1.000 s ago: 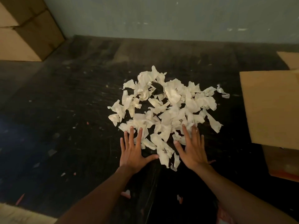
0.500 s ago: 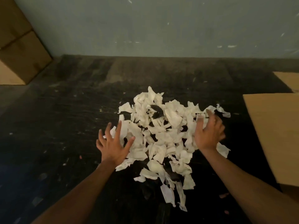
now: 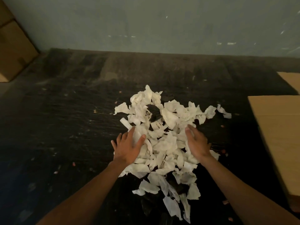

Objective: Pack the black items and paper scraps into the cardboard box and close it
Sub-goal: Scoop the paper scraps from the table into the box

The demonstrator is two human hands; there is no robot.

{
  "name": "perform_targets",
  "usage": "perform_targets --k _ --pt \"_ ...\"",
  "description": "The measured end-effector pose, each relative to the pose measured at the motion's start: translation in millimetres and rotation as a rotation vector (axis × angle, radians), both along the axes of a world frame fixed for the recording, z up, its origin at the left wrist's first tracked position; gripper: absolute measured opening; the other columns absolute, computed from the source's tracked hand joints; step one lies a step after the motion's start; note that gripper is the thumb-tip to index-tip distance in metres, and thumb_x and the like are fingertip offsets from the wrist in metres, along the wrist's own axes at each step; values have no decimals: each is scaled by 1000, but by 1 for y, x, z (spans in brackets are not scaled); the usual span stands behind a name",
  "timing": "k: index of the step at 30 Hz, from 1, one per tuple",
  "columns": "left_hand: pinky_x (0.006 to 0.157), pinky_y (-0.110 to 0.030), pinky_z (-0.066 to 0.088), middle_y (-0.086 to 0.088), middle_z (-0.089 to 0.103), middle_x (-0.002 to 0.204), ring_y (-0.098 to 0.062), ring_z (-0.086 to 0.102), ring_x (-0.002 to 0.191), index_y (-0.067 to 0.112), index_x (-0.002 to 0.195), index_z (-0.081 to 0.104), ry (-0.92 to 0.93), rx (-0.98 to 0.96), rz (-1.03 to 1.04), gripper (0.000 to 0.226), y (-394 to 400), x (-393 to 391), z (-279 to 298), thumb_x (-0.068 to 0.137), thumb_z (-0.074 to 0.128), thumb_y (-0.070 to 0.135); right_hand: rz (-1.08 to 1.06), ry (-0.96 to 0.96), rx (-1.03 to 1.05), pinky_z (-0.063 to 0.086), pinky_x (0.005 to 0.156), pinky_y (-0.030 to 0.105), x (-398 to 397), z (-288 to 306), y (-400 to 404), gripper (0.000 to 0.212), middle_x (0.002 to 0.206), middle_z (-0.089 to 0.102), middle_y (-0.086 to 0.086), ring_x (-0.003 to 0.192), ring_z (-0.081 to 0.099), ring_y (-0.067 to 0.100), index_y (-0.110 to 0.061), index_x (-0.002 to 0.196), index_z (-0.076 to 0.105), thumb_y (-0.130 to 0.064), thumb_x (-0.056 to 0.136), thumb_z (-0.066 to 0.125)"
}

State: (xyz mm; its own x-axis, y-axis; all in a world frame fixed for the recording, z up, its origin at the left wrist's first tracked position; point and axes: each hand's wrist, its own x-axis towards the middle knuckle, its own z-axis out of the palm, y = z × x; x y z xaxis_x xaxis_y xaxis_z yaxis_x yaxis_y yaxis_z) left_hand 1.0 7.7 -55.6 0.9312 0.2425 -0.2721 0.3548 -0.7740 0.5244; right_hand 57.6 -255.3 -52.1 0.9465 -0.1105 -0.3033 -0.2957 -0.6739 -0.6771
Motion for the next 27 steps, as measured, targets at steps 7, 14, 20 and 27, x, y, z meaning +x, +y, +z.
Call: perform_targets --k 7,14,20,27 --pt "111 -53 28 -9 32 146 -31 24 134 37 149 25 -233 99 64 84 11 6 21 79 13 81 -174 -317 43 37 104 53 6 23 -1 51 132 48 8 125 42 23 -29 114 65 -61 91 33" --pt "116 -63 5 -8 3 164 -39 1 149 40 153 11 -131 17 192 88 52 94 22 76 14 84 -281 -107 -172 16 114 61 106 38 -33 58 160 8 10 146 9 38 -39 145 32 -64 93 30" --pt "114 -68 4 -9 1 164 -43 -2 148 54 149 1 -18 -70 152 83 64 161 26 76 20 89 -209 136 -281 -2 113 66 153 35 -57 63 162 -9 7 146 -9 40 -50 148 10 -73 89 19" --pt "104 -32 34 -1 35 155 -22 38 139 39 149 33 63 -430 -160 67 28 177 32 89 49 64 209 160 -205 5 118 55 149 40 -9 61 160 16 9 147 7 34 -36 150 25 -62 96 13"
